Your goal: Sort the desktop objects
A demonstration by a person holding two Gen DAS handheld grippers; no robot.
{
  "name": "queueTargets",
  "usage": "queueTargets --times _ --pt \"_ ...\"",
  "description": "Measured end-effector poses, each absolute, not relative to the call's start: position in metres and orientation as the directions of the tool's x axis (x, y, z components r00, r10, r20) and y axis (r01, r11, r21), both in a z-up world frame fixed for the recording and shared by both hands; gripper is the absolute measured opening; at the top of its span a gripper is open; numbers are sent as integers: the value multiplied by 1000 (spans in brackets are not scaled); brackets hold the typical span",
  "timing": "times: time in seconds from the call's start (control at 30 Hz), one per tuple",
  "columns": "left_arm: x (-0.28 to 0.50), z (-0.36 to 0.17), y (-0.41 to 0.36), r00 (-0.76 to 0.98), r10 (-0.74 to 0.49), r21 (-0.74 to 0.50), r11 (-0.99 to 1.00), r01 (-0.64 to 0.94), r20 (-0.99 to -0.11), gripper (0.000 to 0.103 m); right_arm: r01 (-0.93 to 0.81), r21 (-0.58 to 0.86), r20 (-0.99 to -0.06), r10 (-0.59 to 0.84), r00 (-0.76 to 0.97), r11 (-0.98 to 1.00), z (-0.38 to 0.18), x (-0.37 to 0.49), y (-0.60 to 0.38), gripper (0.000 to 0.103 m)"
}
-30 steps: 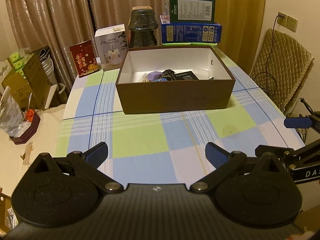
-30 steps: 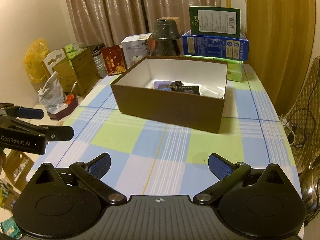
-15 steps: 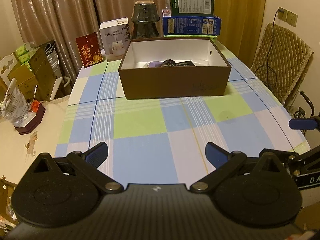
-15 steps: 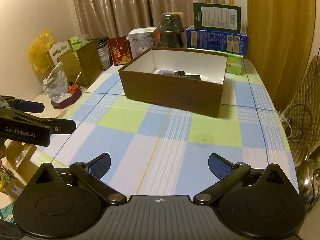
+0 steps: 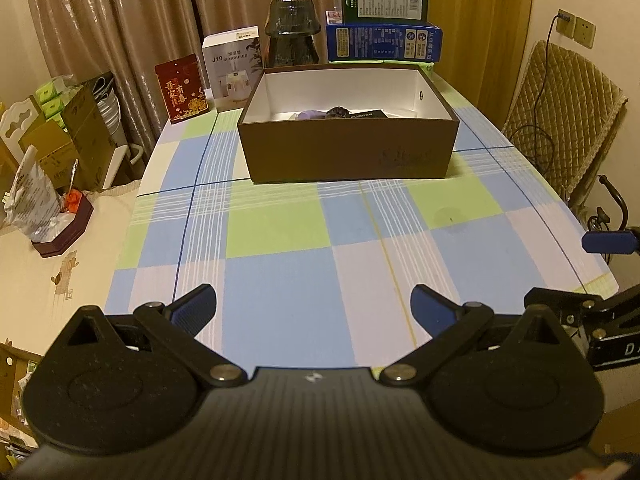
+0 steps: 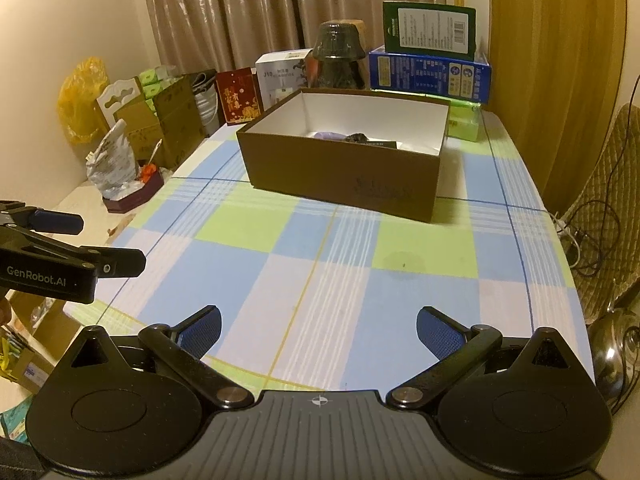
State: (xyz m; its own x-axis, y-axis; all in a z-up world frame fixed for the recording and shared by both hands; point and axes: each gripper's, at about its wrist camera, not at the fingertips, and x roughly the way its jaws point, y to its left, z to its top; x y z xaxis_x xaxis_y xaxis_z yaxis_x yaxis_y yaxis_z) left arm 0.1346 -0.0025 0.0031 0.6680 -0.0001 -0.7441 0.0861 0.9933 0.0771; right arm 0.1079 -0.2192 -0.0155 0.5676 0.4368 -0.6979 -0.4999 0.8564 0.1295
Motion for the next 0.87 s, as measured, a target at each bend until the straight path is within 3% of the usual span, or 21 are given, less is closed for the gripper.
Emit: queueTargets --times 0.87 --pt "138 6 -11 686 -1 86 992 92 -727 102 -507 139 -700 447 557 850 -15 111 -221 101"
